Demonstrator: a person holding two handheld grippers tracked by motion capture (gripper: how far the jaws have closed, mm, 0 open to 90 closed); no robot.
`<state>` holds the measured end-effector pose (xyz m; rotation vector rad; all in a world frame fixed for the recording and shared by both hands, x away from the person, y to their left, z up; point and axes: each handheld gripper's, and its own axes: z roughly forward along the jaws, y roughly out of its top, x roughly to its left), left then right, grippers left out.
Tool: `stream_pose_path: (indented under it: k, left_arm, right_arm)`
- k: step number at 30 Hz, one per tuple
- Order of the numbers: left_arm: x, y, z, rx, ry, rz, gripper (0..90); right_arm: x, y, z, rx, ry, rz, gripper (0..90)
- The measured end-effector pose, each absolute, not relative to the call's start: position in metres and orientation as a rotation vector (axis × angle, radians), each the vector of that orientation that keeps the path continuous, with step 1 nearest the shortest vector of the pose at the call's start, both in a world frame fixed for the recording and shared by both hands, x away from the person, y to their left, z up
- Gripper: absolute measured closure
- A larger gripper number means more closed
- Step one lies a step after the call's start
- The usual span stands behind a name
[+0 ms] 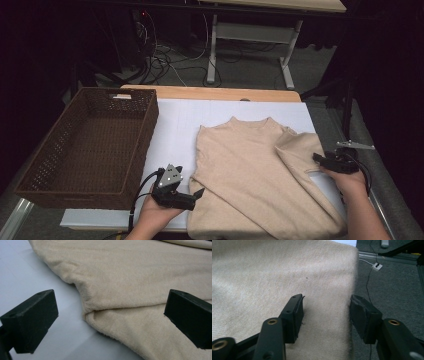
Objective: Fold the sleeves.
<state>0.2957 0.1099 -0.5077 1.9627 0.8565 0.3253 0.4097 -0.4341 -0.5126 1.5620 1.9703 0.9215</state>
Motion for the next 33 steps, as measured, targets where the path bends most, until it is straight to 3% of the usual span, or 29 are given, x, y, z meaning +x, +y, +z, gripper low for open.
stream_pose_path:
  k: [10, 22, 33]
  left_arm:
    - [0.295, 0.111, -0.506, 1.957, 0.854, 0.333, 0.0]
    - [0.297, 0.113, -0.507, 1.949, 0.868, 0.329, 0.0]
    - [0.296, 0.116, -0.506, 1.937, 0.881, 0.333, 0.0]
  right_arm:
    - [0.408, -0.432, -0.509, 1.494, 1.948, 0.825, 86.1]
    - [0.398, -0.407, -0.48, 1.339, 1.917, 0.834, 87.9]
    - [0.384, -0.354, -0.459, 1.109, 1.981, 0.941, 88.2]
